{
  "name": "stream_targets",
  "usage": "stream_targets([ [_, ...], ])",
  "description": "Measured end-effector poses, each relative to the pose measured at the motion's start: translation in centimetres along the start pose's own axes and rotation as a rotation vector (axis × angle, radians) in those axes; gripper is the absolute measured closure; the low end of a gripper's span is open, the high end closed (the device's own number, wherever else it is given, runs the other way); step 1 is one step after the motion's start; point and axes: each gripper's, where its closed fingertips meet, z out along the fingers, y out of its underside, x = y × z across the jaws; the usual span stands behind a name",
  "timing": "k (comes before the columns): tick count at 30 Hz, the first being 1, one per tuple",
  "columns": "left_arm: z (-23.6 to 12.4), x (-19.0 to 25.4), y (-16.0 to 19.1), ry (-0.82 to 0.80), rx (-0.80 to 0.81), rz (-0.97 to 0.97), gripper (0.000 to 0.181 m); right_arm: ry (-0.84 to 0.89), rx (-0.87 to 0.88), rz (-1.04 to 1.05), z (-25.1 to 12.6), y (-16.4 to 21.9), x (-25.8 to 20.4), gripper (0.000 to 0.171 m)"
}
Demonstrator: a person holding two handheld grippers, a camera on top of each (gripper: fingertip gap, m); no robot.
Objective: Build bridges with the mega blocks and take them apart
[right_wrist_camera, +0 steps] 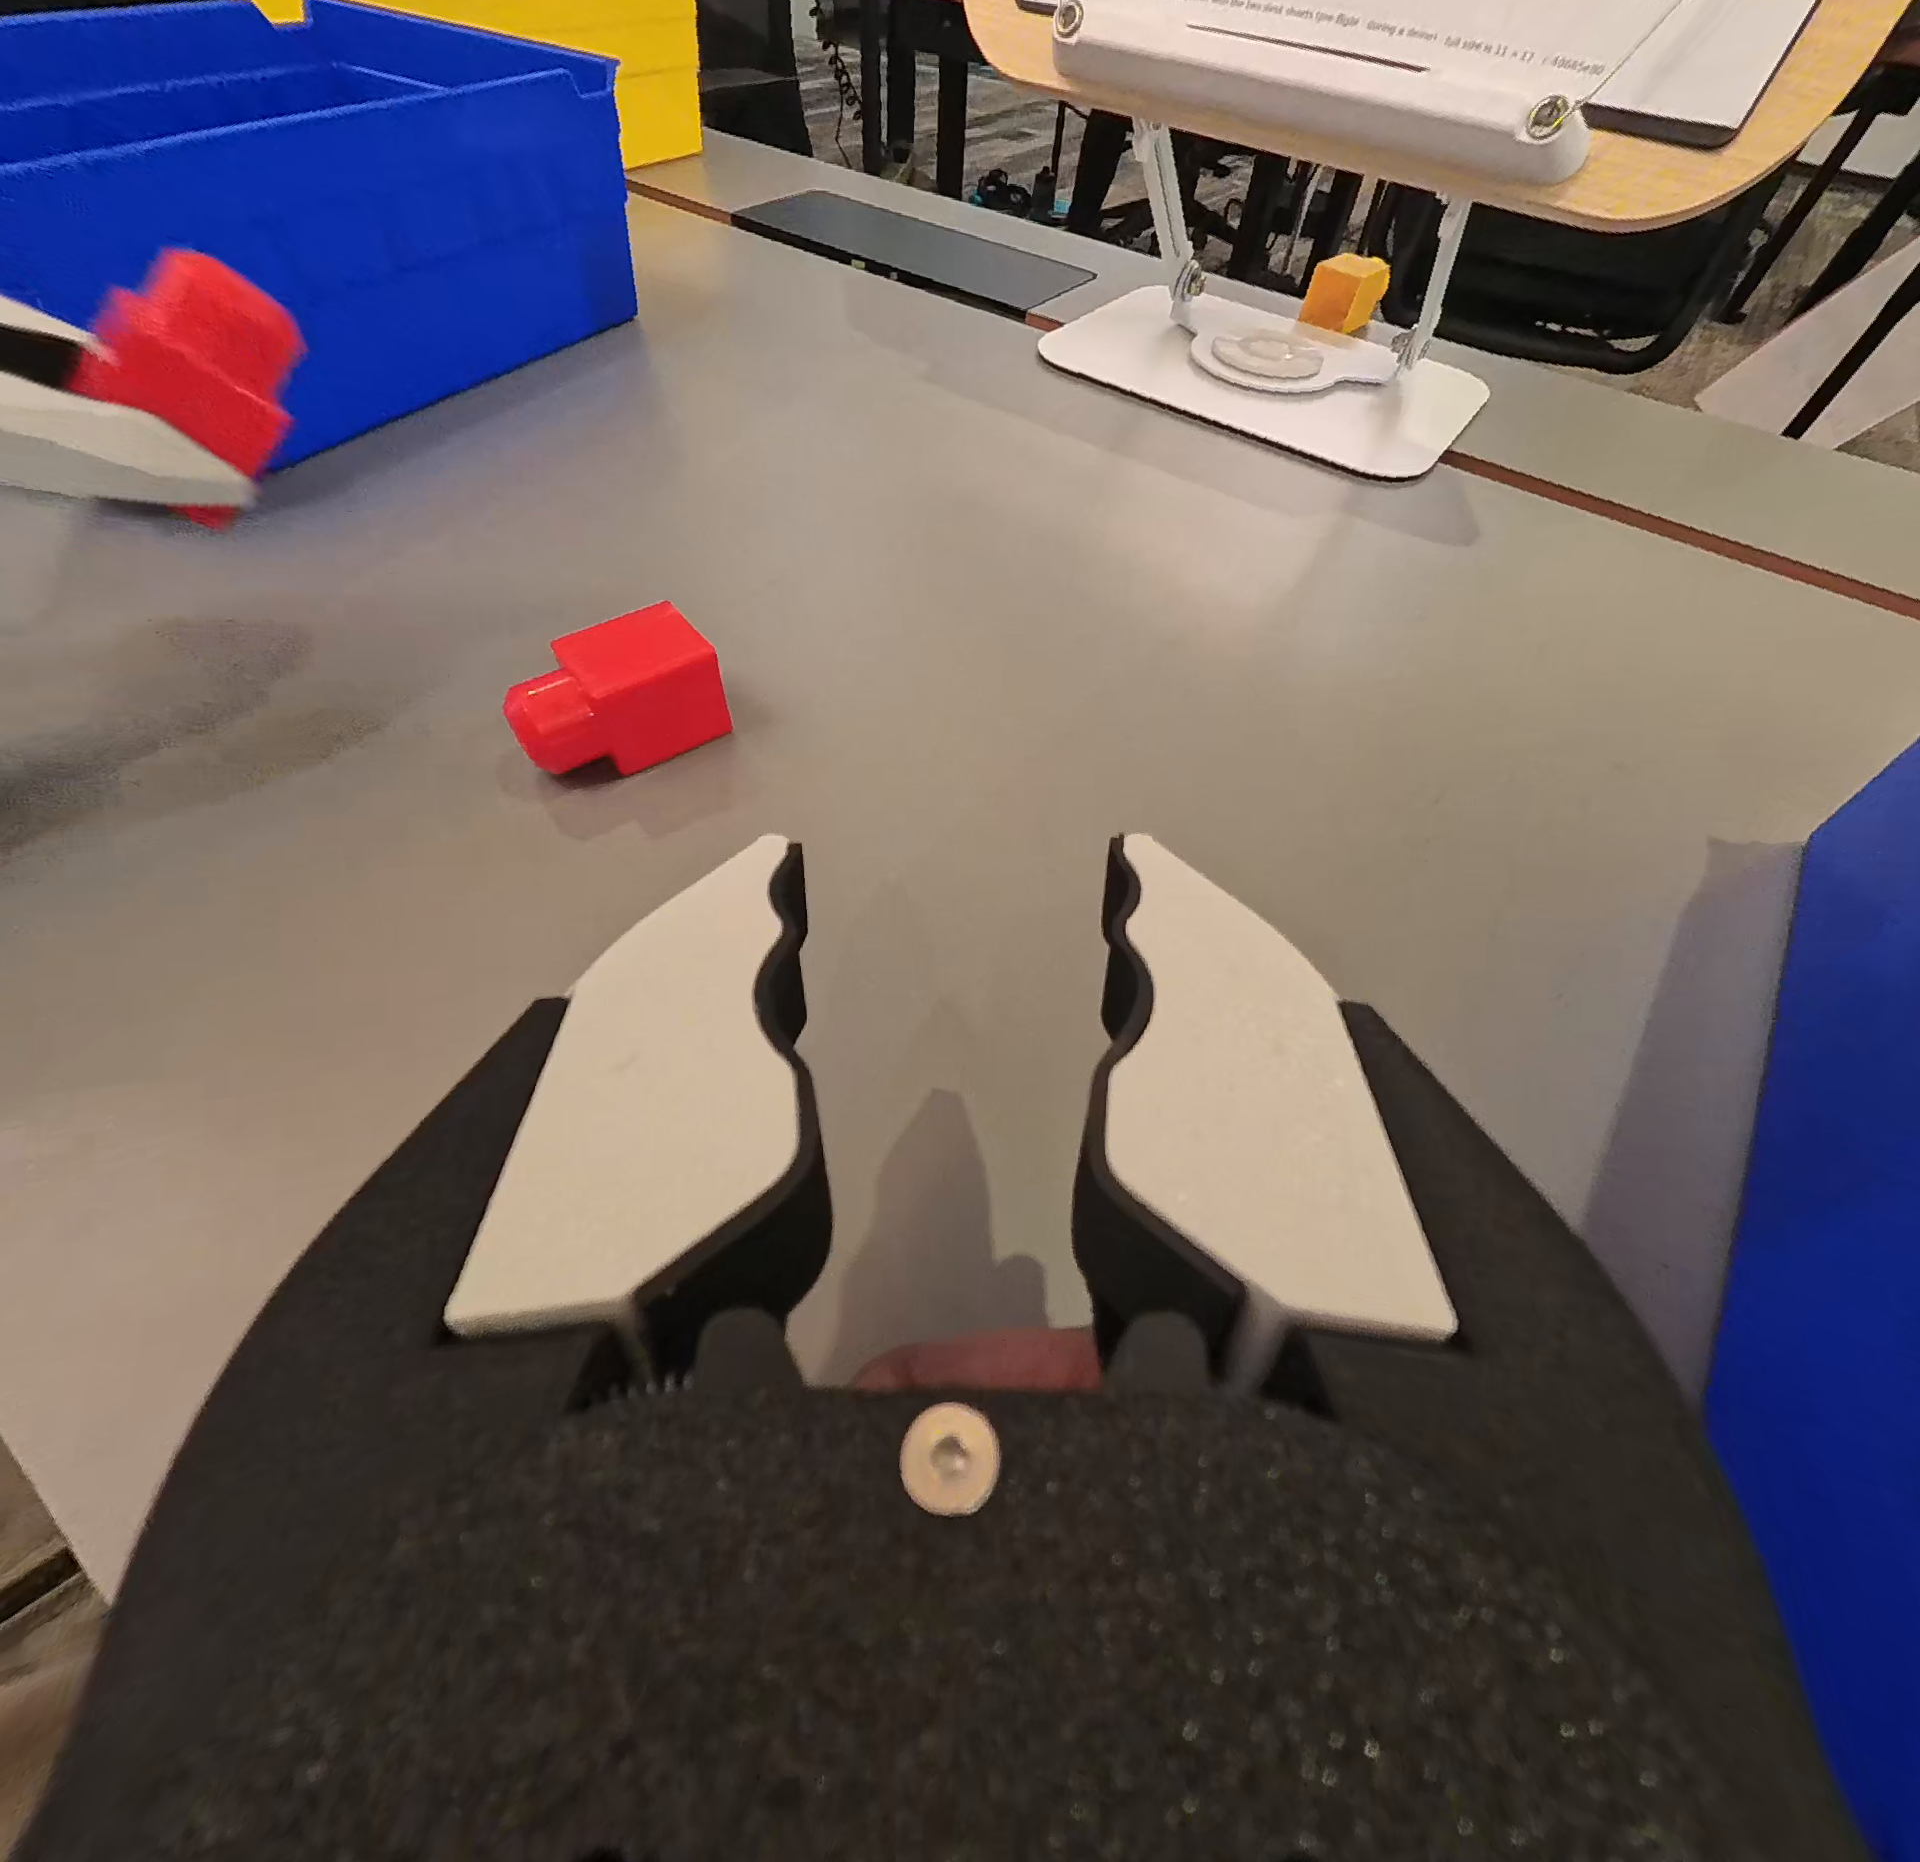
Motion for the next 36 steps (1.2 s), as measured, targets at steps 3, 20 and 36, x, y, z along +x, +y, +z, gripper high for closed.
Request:
stream_targets([
  [3,3.1,1.3,1.0,0.081,-0.181,0.056,0.145,-0.001,-0.002,0.000,0.0,0.0,0.0,0.117],
  [20,7.5,2.9,2.0,0.200,-0.433,0.017,0.132,-0.008,-0.001,0.017,0.0,0.1,0.3,0.117],
  [36,-8.5,1.0,1.1,0.016,0.283,-0.111,0.101,-0.007,0.006,0.007,-0.2,-0.2,0.0,0.117],
])
